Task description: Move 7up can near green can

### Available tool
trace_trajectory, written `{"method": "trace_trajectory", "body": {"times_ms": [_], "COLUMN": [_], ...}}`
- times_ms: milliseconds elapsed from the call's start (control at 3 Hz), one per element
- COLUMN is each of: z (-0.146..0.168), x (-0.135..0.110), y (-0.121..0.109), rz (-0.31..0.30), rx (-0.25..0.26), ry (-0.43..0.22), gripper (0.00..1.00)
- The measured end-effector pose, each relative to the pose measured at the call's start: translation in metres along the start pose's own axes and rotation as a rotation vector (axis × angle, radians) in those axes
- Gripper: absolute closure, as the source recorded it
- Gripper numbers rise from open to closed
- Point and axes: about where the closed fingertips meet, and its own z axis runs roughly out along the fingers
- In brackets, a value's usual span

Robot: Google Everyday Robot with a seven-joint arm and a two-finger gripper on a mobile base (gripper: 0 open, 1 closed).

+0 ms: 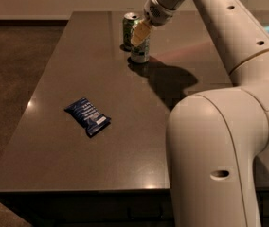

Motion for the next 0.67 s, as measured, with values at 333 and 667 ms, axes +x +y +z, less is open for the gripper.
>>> {"method": "trace_trajectory", "body": {"times_ms": [333, 667], "z": [0.0044, 0.0045], "x": [-0.0005, -0.0006], "y": [0.0003, 0.0003], "rz": [0.0, 0.0], "rx": [-0.003, -0.003], "ry": [0.001, 0.001], "gripper": [0.0, 0.0]}}
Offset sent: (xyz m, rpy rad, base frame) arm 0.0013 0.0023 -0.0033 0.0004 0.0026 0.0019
